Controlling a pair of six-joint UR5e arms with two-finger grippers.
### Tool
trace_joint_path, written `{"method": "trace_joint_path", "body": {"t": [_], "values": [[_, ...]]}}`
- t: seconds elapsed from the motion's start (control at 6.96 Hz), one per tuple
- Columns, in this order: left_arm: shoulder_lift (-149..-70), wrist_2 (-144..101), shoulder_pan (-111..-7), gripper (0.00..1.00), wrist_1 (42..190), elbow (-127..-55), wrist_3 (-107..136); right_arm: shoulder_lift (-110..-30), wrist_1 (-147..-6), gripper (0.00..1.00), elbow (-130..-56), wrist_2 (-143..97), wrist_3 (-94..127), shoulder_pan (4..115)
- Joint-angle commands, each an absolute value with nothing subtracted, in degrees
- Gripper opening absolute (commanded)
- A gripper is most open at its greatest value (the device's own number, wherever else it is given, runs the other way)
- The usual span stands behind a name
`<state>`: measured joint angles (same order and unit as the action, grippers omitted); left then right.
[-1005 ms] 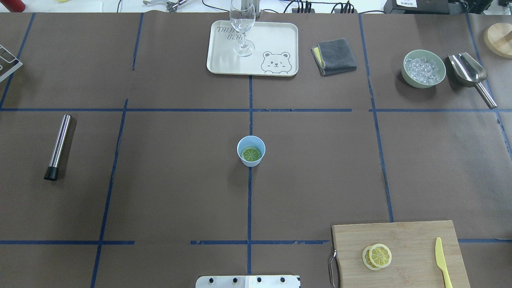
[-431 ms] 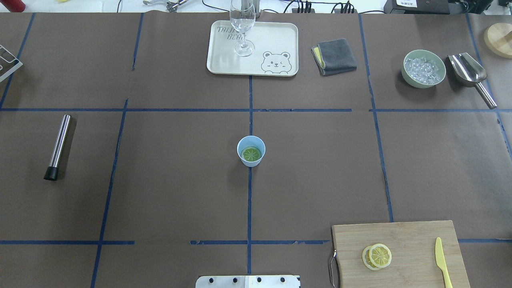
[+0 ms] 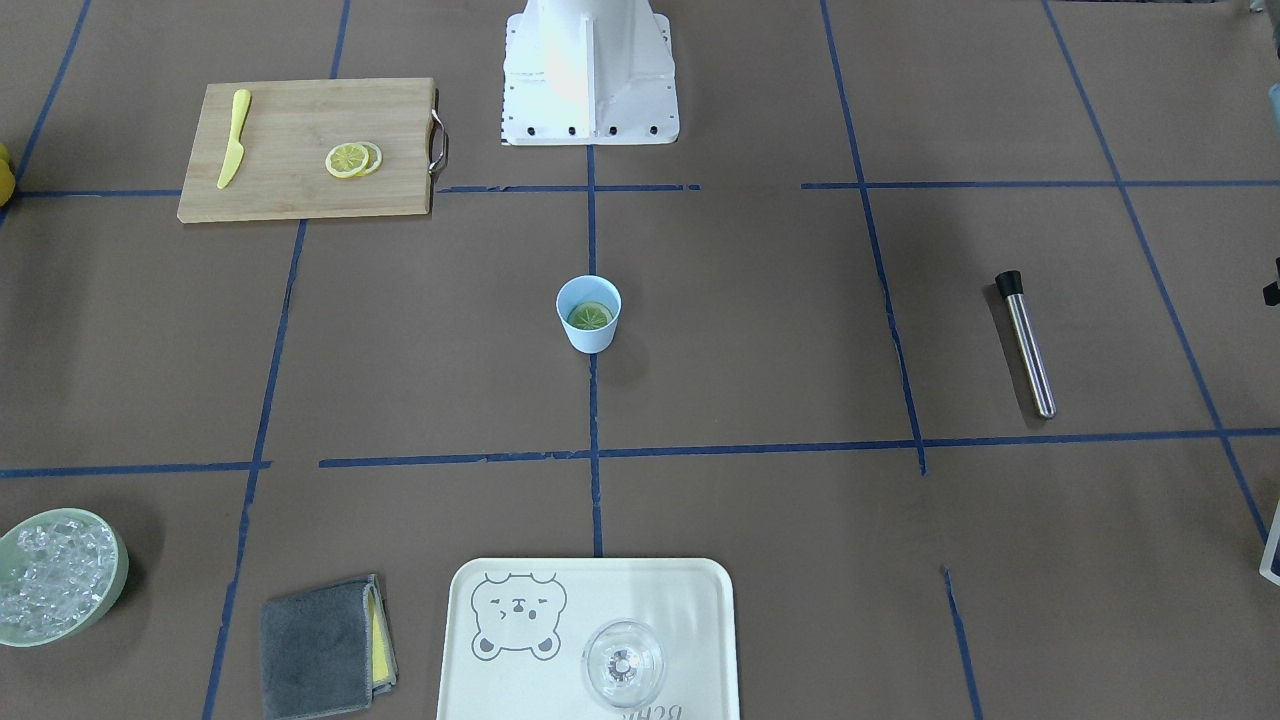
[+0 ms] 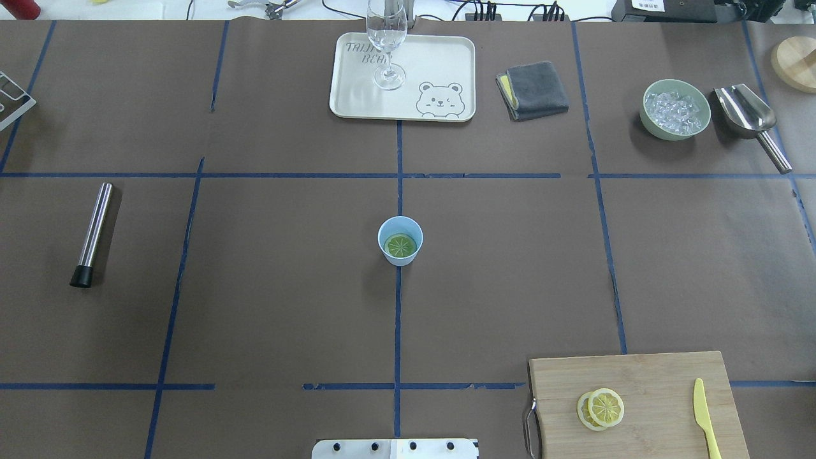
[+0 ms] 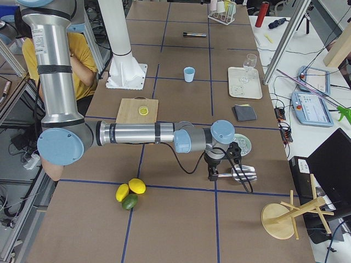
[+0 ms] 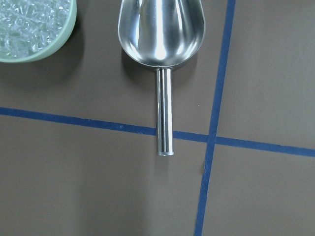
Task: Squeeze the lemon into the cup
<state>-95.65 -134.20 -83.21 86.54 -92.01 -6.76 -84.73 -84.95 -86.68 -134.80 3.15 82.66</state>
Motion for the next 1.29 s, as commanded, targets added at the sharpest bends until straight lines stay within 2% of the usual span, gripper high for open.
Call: {"method": "trace_joint_path", "body": {"t": [0.0,0.14,1.15], "values": [[-95.63,-134.56,-83.49,1.0,85.16,-89.67,-10.28,-84.2,-85.42,1.0,-86.66,-134.74,3.16,82.71],[-95.54,-135.6,-86.11,1.0,85.17,-88.52,-10.28,-83.94,-85.52,1.0,-86.66,-134.65,3.25,82.79],[-96.33,-135.79,-87.36,1.0,86.13,-88.15,-9.93,-85.43,-85.61,1.0,-84.46,-139.48,5.27,85.61]]}}
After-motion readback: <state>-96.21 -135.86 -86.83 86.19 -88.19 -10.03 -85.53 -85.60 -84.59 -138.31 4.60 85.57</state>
